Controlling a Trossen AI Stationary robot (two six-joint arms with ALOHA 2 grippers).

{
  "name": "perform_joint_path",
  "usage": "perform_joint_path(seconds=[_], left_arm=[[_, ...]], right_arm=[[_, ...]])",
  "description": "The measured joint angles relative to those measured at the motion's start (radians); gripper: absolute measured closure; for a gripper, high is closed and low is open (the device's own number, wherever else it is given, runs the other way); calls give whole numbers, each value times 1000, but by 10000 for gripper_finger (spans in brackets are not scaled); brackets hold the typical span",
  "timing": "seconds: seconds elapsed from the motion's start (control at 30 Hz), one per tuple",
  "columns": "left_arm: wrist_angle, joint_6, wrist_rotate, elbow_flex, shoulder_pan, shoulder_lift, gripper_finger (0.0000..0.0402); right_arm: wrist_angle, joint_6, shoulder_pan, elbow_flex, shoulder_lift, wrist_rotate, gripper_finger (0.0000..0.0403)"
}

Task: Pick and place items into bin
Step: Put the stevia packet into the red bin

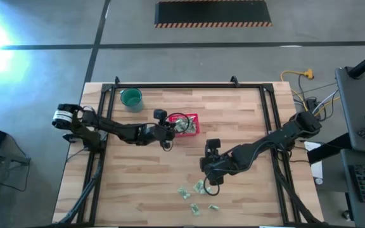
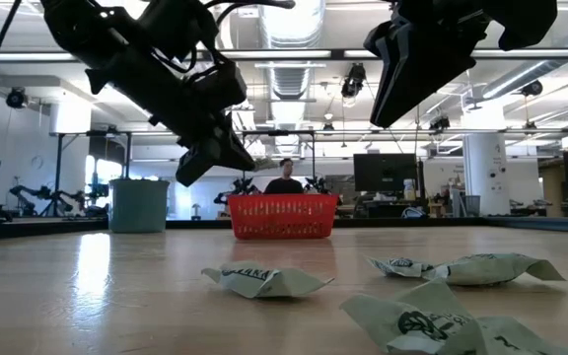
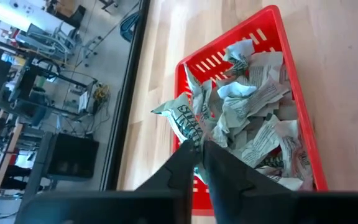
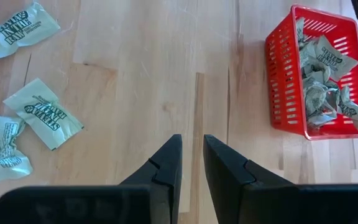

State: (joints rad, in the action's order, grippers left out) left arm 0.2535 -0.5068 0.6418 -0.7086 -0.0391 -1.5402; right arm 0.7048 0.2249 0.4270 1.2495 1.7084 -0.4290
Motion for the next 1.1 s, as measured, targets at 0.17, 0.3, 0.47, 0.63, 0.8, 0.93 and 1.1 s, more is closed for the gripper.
perform_joint_path(seconds=[0.17, 0.3, 0.47, 0.63, 0.8, 0.93, 1.1], left_arm=[[0, -5, 0, 0, 0, 0, 326], [1, -5, 1, 0, 0, 0, 287], [-1, 13, 2, 0, -5, 0, 264], [-9, 30, 2, 0, -42, 2, 262], [-10, 30, 2, 0, -80, 3, 262], [-10, 30, 1, 0, -95, 5, 262], [-16, 31, 2, 0, -95, 5, 262]], right_arm=[[-2, 1, 0, 0, 0, 0, 346], [-10, 4, 0, 0, 0, 0, 346], [-93, 43, 0, -29, 1, 13, 346], [-182, 63, 7, -88, 10, 164, 346], [-355, 62, 12, -176, 10, 328, 346], [-508, 54, 23, -254, 10, 377, 346], [-658, 9, 27, -341, 10, 378, 346]])
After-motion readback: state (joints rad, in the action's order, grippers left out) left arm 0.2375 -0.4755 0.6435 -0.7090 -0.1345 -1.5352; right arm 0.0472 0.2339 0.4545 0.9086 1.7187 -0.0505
